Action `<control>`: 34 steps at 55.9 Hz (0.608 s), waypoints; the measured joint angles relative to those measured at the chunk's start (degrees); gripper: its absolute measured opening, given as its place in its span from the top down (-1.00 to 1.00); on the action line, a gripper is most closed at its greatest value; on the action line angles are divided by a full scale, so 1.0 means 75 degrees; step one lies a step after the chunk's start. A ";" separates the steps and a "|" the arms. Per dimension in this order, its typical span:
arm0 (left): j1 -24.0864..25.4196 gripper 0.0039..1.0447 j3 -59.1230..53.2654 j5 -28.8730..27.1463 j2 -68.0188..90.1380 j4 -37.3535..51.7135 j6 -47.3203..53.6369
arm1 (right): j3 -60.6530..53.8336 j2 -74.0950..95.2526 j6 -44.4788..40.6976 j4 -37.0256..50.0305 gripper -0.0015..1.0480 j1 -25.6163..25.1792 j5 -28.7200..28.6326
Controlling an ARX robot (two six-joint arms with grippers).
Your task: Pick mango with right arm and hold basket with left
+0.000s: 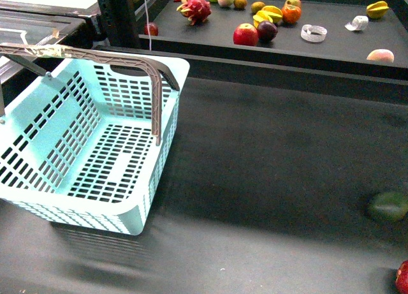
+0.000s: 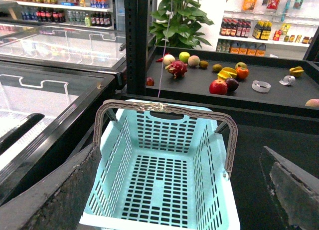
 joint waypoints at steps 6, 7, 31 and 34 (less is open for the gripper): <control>0.0000 -0.85 0.0003 0.0000 0.0000 0.0000 0.0000 | 0.0000 0.0000 0.0000 0.0000 -0.84 0.0000 0.0000; 0.0000 -0.85 0.0003 0.0000 0.0000 0.0000 0.0000 | 0.0000 0.0000 0.0000 0.0000 -0.84 0.0000 0.0000; 0.0000 -0.85 0.0003 0.0000 0.0000 0.0000 -0.0003 | 0.0000 0.0000 0.0000 0.0000 -0.84 0.0000 0.0000; 0.0000 -0.85 0.0003 0.0000 0.0000 0.0000 -0.0003 | 0.0000 0.0000 0.0000 0.0000 -0.84 0.0000 0.0000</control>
